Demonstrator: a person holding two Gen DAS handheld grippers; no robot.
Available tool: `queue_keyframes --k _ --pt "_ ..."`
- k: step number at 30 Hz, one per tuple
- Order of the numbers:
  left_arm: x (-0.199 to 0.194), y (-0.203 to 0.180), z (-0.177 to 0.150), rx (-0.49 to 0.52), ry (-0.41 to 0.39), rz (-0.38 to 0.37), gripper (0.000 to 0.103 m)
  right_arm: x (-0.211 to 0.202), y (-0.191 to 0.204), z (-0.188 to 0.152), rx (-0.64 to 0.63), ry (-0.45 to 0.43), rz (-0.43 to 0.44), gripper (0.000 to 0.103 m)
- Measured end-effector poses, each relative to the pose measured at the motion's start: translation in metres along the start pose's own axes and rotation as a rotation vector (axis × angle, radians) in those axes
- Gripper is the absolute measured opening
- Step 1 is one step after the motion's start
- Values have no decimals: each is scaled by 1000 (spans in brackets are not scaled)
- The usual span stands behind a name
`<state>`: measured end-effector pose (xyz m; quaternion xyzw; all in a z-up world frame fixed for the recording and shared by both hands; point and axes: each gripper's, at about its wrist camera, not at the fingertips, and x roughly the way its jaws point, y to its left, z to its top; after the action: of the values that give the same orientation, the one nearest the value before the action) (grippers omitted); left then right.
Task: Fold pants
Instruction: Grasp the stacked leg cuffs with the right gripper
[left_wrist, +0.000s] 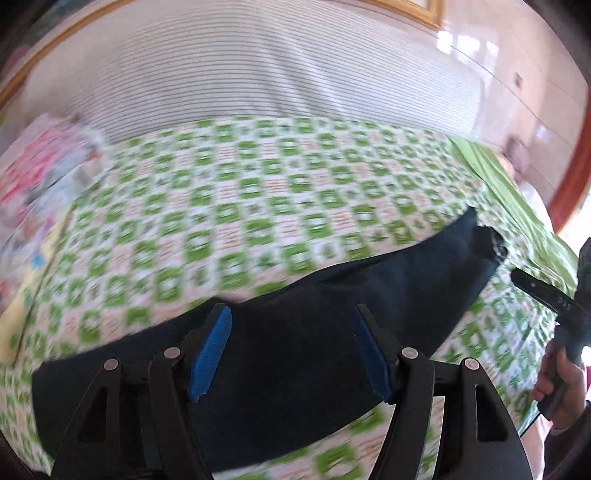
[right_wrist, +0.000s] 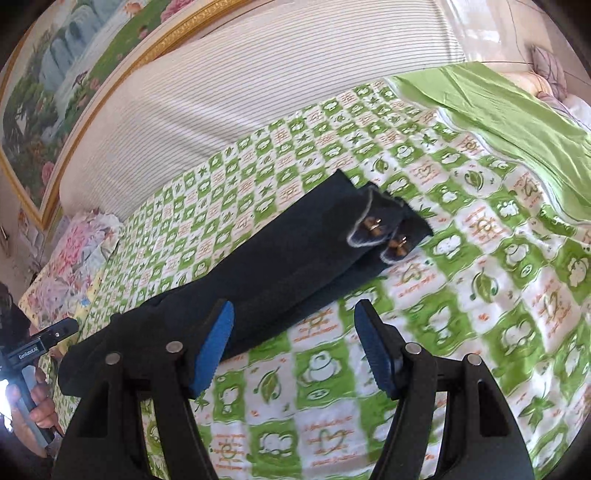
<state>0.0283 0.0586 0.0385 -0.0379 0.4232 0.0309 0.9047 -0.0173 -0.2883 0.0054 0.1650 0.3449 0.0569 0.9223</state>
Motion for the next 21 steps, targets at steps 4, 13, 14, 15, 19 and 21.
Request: queue_keyframes --k 4,13,14,15,19,21 --pt "30 -42 29 106 37 -65 68 2 -17 10 35 -24 2 69" --pt "106 -145 89 318 147 -223 68 20 -53 32 160 -67 54 52" --pt "115 -154 94 329 159 -241 68 22 -56 34 171 -66 58 51" --pt "125 -164 100 339 174 -256 68 26 -59 35 185 -59 61 51" --pt "163 -198 112 389 247 -319 68 38 -70 38 233 -30 80 50" --pt "179 -211 112 417 278 -327 67 40 -73 39 246 -31 93 43"
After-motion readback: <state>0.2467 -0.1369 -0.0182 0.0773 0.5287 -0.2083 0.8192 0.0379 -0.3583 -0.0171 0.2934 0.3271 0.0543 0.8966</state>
